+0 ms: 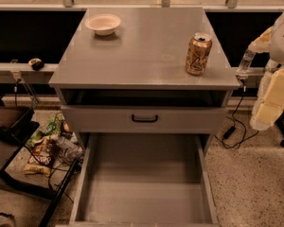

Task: Close middle drawer

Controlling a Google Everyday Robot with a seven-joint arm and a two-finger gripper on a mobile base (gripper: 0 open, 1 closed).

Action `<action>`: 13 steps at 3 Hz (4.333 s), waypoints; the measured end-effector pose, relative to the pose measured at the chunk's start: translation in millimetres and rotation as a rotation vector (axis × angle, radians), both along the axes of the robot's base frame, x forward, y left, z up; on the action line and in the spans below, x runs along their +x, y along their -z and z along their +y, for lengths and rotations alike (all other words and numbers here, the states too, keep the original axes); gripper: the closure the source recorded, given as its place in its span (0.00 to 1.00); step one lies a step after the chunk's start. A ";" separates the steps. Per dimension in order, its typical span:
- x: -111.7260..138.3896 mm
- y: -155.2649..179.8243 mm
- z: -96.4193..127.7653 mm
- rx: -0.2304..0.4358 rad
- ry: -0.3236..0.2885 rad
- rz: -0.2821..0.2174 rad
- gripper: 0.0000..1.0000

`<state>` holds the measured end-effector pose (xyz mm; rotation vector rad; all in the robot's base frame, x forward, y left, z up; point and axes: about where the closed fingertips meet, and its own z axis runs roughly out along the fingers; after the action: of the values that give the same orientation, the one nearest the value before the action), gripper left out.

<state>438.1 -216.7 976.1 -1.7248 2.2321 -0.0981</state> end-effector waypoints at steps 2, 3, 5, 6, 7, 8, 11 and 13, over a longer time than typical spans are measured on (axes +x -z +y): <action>-2.7 6.9 1.7 0.005 0.018 -0.004 0.00; -15.6 24.1 17.9 0.043 0.048 -0.019 0.00; -47.9 162.0 52.0 0.089 0.148 -0.009 0.00; -66.6 239.1 59.3 0.068 0.179 0.025 0.00; -73.9 345.2 52.1 0.101 0.274 0.194 0.00; -76.9 353.5 55.8 0.116 0.268 0.215 0.00; -153.1 456.6 -16.2 -0.072 0.237 0.296 0.42; -224.8 517.8 -37.8 -0.148 0.138 0.280 0.89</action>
Offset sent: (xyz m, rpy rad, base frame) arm -0.0065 0.0027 -0.0219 0.0114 0.0115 -0.0411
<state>213.4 -254.5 458.3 -1.7490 2.6072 -0.0565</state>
